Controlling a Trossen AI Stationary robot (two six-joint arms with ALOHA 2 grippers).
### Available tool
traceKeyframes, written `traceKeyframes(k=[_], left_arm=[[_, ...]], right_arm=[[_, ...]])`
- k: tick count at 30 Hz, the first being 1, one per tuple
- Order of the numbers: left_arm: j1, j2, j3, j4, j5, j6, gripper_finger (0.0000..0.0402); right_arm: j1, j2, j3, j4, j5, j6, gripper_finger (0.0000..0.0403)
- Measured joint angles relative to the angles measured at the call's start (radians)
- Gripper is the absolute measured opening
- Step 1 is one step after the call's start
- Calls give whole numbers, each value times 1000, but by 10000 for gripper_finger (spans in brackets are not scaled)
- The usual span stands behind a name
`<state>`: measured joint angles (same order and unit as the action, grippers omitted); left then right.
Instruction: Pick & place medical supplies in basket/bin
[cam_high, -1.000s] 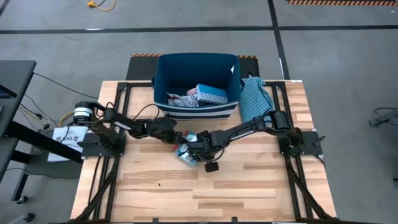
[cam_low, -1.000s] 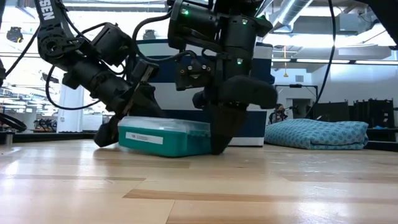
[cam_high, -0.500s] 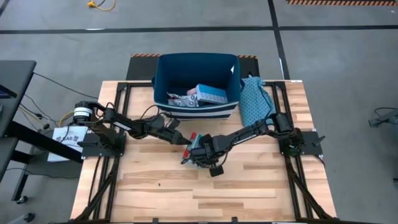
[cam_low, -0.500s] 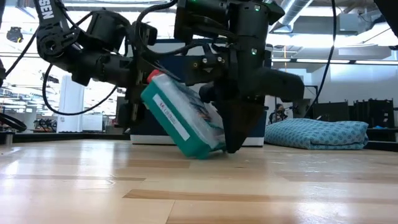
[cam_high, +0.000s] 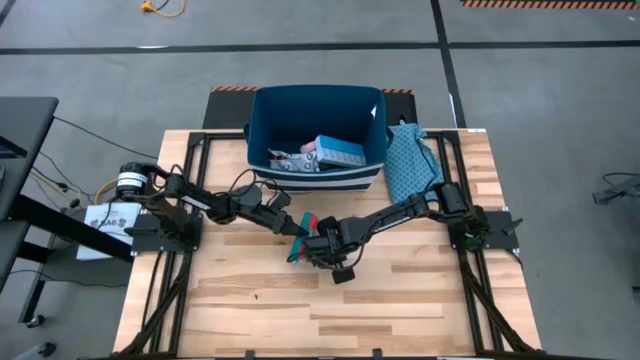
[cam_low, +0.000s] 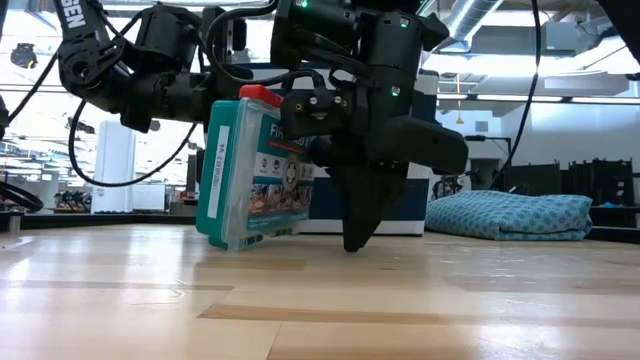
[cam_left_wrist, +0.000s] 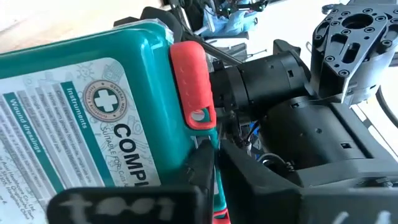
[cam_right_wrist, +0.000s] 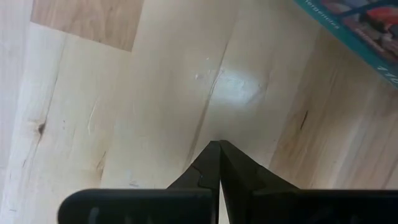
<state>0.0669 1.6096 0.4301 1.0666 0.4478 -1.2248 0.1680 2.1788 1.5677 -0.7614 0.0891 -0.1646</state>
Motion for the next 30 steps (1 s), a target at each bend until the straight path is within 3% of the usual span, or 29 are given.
traceKeyframes(k=[16, 30], left_arm=[[1, 0, 0, -27, -12, 21, 21], [2, 4, -4, 0, 44, 34, 2]], right_arm=[[0, 1, 10, -2, 24, 18, 0], [2, -10, 40, -16, 64, -3, 0]])
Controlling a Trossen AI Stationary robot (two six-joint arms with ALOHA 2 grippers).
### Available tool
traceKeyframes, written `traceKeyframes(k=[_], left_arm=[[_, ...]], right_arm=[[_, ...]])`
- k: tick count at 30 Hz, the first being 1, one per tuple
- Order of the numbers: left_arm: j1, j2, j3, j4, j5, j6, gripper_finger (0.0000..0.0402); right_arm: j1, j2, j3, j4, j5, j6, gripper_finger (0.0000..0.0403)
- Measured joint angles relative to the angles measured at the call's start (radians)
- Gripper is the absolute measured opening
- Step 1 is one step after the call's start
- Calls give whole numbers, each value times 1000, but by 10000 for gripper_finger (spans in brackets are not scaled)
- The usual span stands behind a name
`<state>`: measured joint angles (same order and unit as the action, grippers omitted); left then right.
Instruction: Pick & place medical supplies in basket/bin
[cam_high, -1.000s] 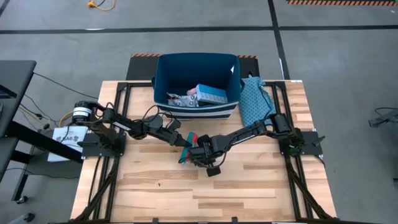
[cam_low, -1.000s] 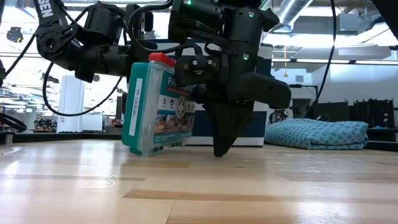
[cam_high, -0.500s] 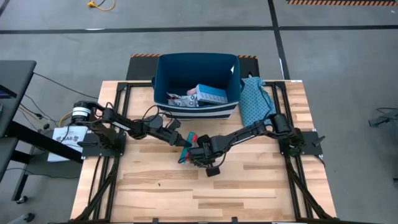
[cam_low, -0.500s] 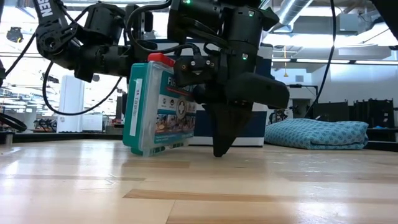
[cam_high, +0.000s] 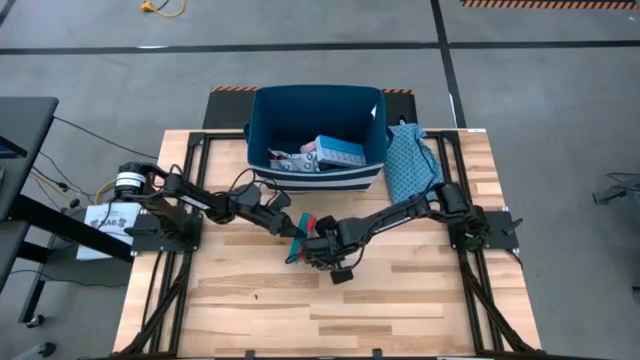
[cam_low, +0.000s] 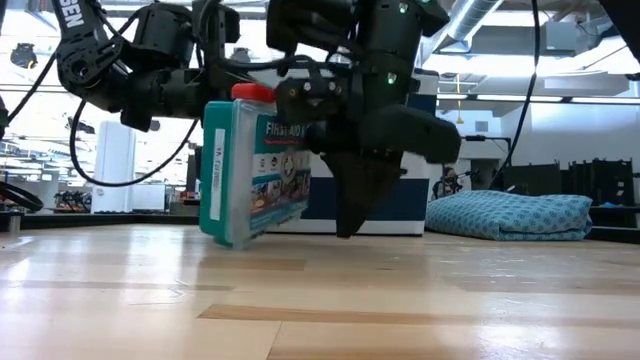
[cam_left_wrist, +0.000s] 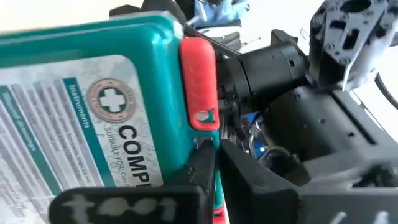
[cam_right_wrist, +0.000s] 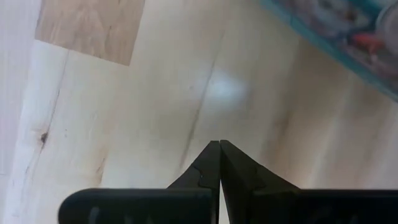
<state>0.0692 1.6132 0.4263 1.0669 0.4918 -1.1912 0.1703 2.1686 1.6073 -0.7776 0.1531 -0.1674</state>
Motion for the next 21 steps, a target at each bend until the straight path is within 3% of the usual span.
traceKeyframes(k=[9, 21], left_arm=[[1, 4, 67, -5, 16, 30, 0], [2, 2, 90, 14, 46, 0, 0]], right_arm=[[-9, -56, 1, -133, 28, -21, 0], [-4, -87, 2, -167, 55, -29, 0]])
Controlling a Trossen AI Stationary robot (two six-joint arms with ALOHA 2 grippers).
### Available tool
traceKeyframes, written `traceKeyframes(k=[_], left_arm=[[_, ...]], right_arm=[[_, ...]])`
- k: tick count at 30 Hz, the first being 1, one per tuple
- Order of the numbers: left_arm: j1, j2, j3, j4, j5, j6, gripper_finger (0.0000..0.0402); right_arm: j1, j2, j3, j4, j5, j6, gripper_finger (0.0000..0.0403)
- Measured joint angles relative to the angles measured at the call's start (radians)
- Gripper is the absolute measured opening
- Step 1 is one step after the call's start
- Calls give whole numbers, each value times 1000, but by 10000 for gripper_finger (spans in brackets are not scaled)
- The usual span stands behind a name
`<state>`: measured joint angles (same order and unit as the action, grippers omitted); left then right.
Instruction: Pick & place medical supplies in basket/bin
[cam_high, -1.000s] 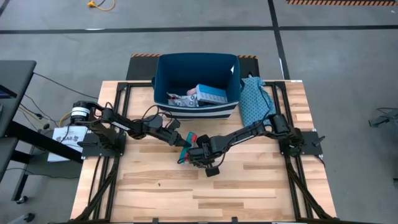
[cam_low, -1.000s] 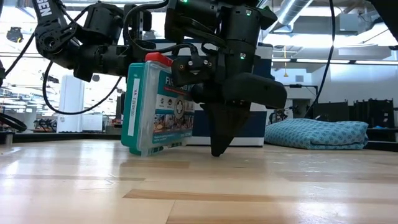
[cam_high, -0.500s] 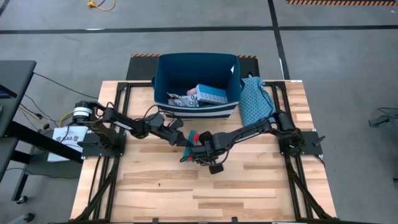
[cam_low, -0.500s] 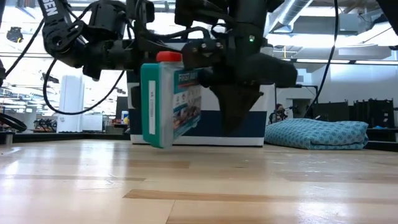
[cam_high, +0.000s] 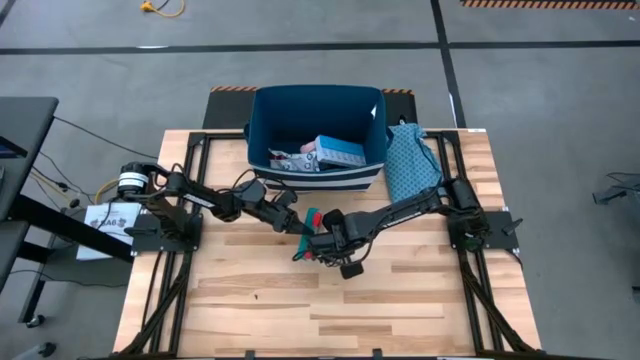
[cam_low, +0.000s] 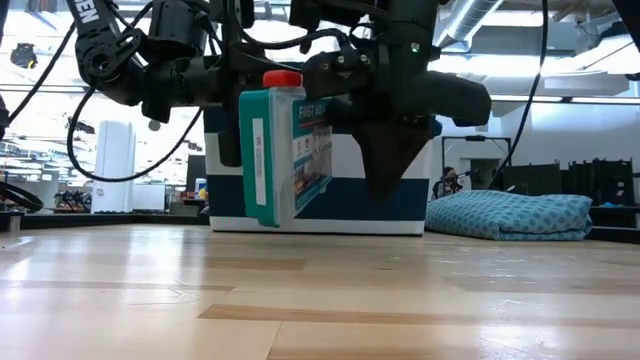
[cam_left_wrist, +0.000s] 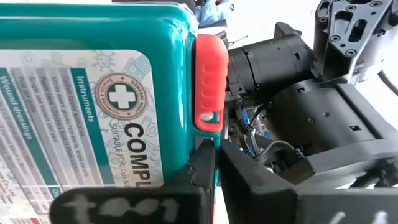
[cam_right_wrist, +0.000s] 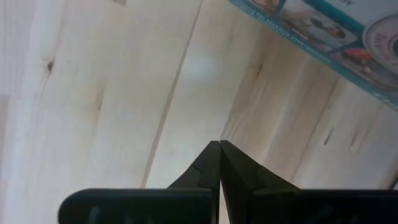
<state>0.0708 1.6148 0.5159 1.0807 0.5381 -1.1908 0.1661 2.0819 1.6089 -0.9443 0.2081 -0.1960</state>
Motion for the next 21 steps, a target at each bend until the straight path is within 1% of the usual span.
traceKeyframes(k=[7, 10, 16, 19, 21], left_arm=[[-1, -11, 11, 23, 5, -18, 0], [-1, -34, 33, 5, 11, -17, 0], [-1, -109, 100, -168, 18, 46, 0], [-1, -151, 147, -284, 26, 93, 0], [-1, -178, 181, -367, 26, 131, 0]], right_arm=[[0, -32, 2, -28, 13, -15, 0], [0, -54, 3, -41, 29, -16, 0], [0, -96, 3, -54, 57, -23, 0], [1, -120, 3, -51, 66, -29, 0], [4, -135, 3, -51, 91, -30, 0]])
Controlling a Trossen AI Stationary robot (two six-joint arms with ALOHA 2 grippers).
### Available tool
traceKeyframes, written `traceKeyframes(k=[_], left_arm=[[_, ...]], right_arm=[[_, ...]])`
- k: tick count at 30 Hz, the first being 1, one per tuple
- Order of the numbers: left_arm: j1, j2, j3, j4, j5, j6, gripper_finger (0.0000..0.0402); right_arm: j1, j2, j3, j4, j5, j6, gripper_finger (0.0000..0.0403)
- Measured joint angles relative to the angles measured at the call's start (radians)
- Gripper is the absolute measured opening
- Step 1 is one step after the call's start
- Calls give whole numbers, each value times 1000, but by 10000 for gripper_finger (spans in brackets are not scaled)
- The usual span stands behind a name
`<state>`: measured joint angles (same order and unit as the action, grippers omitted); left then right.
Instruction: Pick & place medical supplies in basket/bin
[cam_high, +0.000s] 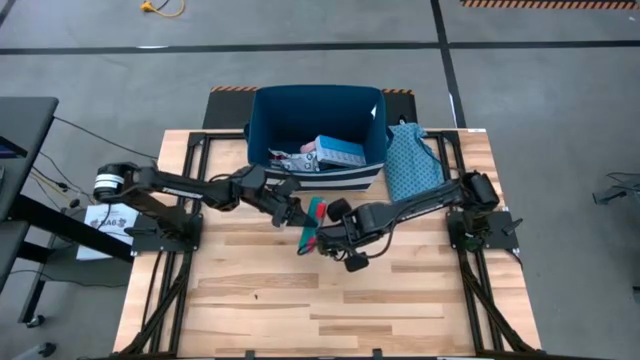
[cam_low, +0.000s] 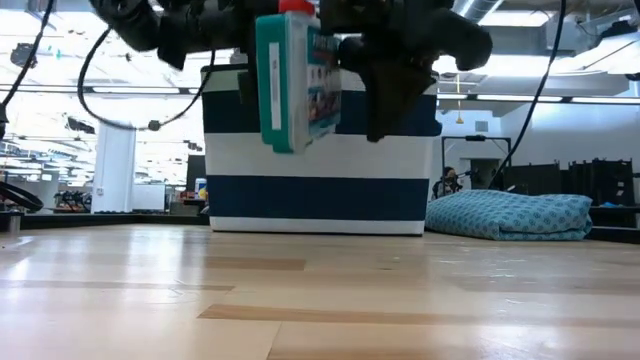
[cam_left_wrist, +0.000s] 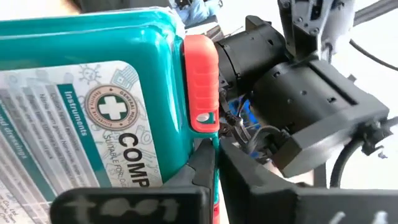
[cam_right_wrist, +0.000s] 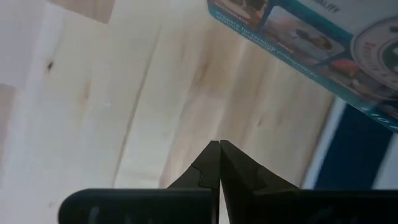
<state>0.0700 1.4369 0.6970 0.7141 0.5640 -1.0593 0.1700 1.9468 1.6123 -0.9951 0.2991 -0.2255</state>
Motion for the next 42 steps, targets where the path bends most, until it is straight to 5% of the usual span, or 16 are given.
traceKeyframes(k=[11, 16, 30, 42], left_arm=[[0, -36, 212, -348, 26, 162, 0], [1, -33, 285, -427, 96, 191, 0], [18, -33, 530, -679, 42, 309, 0], [103, -34, 720, -843, 16, 405, 0]], right_arm=[[5, -91, 23, -38, 76, 3, 0], [15, -94, 122, -145, 136, -86, 0], [-3, -94, 364, -372, 221, -217, 0], [-92, -94, 577, -307, 265, -370, 0]])
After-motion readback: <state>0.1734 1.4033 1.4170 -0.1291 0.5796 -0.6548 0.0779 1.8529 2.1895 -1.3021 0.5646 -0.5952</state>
